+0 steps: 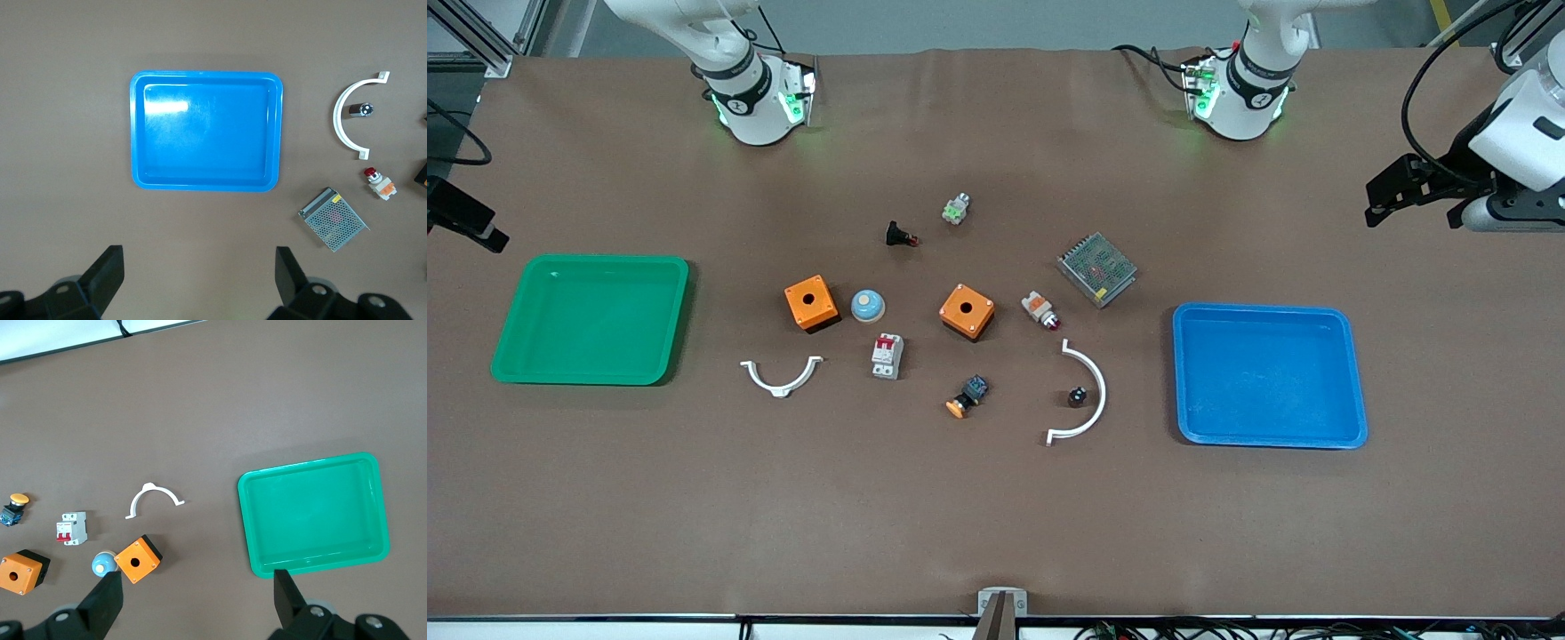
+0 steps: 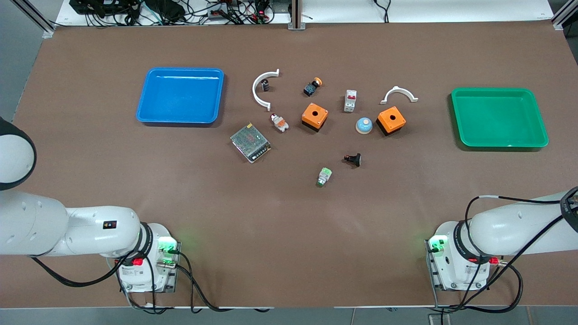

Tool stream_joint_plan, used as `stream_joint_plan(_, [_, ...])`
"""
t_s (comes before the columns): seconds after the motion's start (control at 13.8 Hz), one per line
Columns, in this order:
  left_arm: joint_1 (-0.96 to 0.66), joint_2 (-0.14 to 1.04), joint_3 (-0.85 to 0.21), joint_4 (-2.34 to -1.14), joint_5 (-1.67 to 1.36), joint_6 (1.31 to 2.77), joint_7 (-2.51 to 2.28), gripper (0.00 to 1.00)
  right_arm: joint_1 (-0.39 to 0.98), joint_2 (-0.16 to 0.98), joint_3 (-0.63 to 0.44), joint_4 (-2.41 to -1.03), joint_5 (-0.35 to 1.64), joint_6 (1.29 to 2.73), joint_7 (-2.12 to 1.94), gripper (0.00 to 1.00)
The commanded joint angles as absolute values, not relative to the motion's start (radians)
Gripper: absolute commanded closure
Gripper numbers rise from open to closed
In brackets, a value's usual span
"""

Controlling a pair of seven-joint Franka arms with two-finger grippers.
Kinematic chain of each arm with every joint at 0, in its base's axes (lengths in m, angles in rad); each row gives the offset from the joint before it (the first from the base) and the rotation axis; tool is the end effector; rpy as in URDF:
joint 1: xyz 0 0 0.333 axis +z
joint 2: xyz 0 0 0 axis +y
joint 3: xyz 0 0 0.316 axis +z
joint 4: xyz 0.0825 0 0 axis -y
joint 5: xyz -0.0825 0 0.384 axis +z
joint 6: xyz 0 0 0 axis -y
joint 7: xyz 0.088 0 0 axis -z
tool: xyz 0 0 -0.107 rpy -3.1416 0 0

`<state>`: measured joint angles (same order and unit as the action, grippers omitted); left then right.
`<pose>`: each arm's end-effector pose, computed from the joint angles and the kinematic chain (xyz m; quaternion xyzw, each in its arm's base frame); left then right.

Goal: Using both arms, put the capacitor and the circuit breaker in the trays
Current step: 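Reach the left gripper toward the black capacitor while the right gripper moves out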

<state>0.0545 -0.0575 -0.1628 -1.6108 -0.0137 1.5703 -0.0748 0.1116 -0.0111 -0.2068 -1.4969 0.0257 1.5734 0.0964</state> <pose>0.5331 -0.0621 0.6365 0.9998 -0.0167 0.0079 0.0029 0.5494 -0.0505 0.6657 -0.9944 0.0951 -0.0437 0.0140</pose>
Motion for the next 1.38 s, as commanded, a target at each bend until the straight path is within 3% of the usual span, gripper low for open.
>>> stream_joint_plan(0.0, [0.058,-0.049,-0.172,-1.589,0.003,1.552,-0.075,0.00,0.104,0.002,-0.199,-1.470,0.012,1.565,0.103,0.00])
stream_joint_plan(0.22, [0.052,-0.023,-0.173,-1.572,0.017,1.554,-0.081,0.00,0.104,0.002,-0.199,-1.470,0.012,1.566,0.101,0.00])
stream_joint_plan(0.58, [-0.060,0.141,-0.196,-1.513,0.038,1.578,-0.113,0.00,0.103,0.003,-0.199,-1.471,0.015,1.565,0.101,0.00])
stream_joint_plan(1.01, [-0.230,0.421,-0.199,-1.506,0.038,1.891,-0.421,0.00,0.129,0.081,-0.192,-1.491,0.020,1.537,0.101,0.00])
stream_joint_plan(1.3, [-0.320,0.628,-0.186,-1.358,0.044,1.980,-0.613,0.09,0.225,0.097,-0.186,-1.520,0.023,1.517,0.115,0.00])
